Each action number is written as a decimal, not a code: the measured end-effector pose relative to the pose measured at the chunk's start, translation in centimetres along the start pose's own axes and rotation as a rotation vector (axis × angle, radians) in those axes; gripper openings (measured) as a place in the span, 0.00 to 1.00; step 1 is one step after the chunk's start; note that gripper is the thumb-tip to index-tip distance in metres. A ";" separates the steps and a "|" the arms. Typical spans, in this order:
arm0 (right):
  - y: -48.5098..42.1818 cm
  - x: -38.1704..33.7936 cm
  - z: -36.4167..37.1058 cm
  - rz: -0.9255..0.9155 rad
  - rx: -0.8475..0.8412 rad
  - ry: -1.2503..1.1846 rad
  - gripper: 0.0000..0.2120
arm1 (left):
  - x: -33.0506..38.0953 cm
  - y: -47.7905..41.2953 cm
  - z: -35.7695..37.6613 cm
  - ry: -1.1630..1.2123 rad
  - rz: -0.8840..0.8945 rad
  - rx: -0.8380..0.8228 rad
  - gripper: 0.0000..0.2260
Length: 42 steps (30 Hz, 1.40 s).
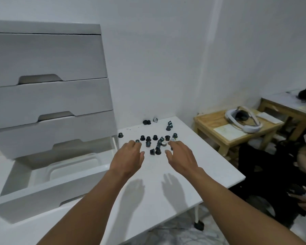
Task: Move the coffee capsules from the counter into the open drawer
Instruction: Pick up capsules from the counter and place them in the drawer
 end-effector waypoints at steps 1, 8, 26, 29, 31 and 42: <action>-0.2 1.7 -0.3 0.014 -0.014 -0.001 0.17 | 1.3 -0.6 0.9 0.010 -0.013 -0.011 0.15; -1.9 12.2 -0.6 0.050 -0.144 -0.003 0.18 | 8.4 -3.6 8.3 0.041 -0.130 -0.124 0.13; -15.1 23.3 11.8 0.110 -0.353 -0.079 0.12 | 6.0 -16.5 27.3 -0.064 -0.235 -0.396 0.10; -17.2 24.6 14.8 0.147 -0.407 -0.074 0.13 | 4.7 -18.2 30.7 -0.095 -0.204 -0.465 0.11; -18.3 25.4 16.4 0.208 -0.432 -0.101 0.15 | 3.8 -19.1 32.5 -0.089 -0.206 -0.519 0.12; -19.8 26.5 21.3 0.205 -0.544 -0.120 0.08 | 3.5 -19.5 36.0 -0.164 -0.220 -0.559 0.12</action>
Point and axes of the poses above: each hand's wrist, its own y-axis away from the middle knuckle, its own z-axis out of the palm, x = y × z, the point moved 5 cm from there along -y, towards the middle knuckle, and after that the axes turned 14 degrees about -z, right-handed, at the moved point
